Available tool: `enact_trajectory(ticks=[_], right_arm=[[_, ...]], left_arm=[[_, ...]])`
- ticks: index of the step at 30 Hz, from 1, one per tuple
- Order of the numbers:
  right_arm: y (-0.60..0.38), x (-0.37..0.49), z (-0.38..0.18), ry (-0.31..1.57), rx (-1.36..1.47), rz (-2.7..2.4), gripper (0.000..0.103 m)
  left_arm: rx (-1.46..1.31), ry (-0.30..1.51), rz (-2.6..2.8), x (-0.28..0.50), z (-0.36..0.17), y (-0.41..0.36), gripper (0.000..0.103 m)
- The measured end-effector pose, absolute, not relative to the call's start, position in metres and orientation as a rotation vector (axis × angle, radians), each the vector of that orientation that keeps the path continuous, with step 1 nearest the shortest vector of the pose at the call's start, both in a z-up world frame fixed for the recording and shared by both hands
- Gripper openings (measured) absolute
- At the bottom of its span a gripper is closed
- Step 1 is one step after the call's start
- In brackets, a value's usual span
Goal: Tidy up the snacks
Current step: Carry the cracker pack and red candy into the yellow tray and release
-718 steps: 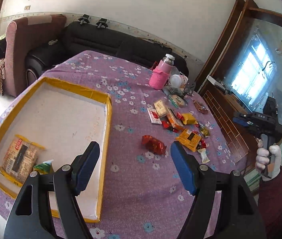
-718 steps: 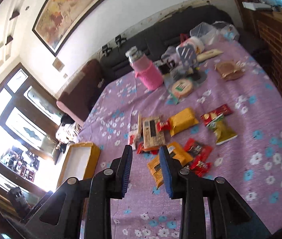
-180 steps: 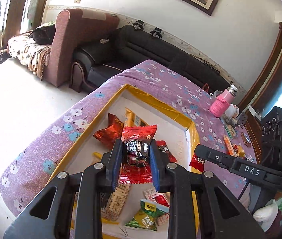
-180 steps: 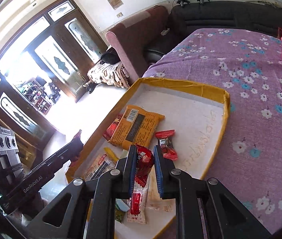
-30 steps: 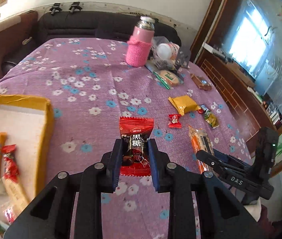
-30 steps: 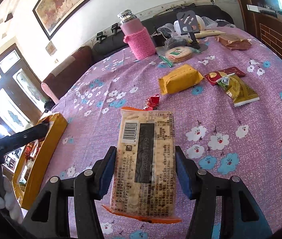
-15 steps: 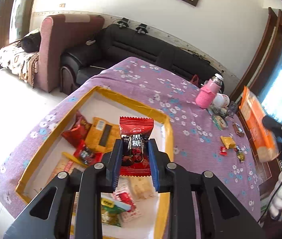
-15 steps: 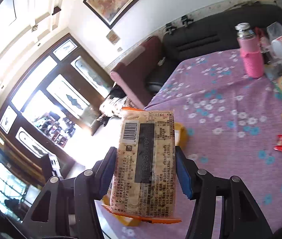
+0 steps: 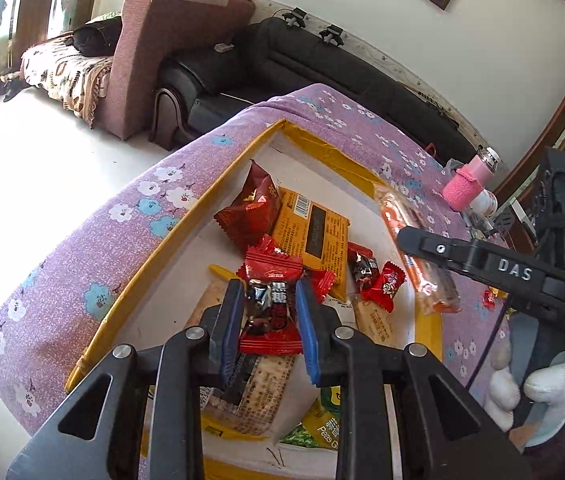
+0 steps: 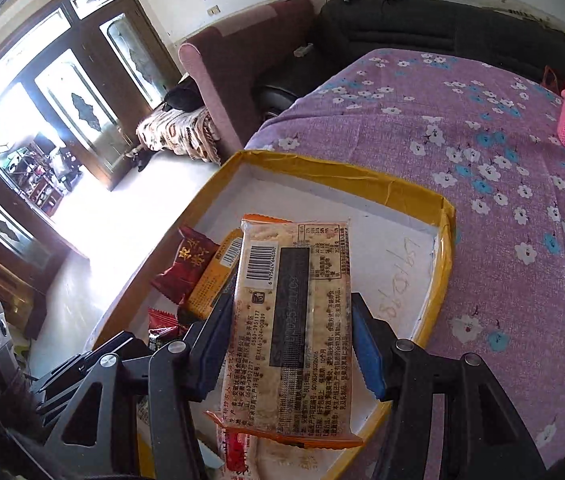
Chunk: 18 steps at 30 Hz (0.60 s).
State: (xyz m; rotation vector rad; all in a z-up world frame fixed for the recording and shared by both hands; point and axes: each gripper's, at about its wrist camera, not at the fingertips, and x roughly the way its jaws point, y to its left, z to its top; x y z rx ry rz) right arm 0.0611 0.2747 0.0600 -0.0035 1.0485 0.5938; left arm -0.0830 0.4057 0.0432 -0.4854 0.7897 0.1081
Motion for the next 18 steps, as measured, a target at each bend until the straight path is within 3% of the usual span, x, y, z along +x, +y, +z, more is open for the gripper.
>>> enact_trajectory(ticks=[6,8,10,14,18], right_arm=[[0.287,0.053,0.037,1.124,-0.011,0.606,0.059],[0.289,0.045,0.041,1.107,-0.022,0.615,0.058],[0.286,0.037,0.05,1.083,-0.021,0.624,0.06],[0.263,0.022,0.076,1.01,0.008,0.622,0.062],[0.225,-0.001,0.104,0.895,0.05,0.583,0.062]], left_arm=[[-0.556,0.761,0.087,-0.099,0.053,0.418,0.042],[-0.569,0.742,0.09,-0.106,0.06,0.422,0.042],[-0.569,0.725,0.106,-0.111,0.068,0.423,0.044],[-0.544,0.673,0.125,-0.122,0.086,0.413,0.059],[-0.489,0.588,0.096,-0.132,0.111,0.384,0.064]])
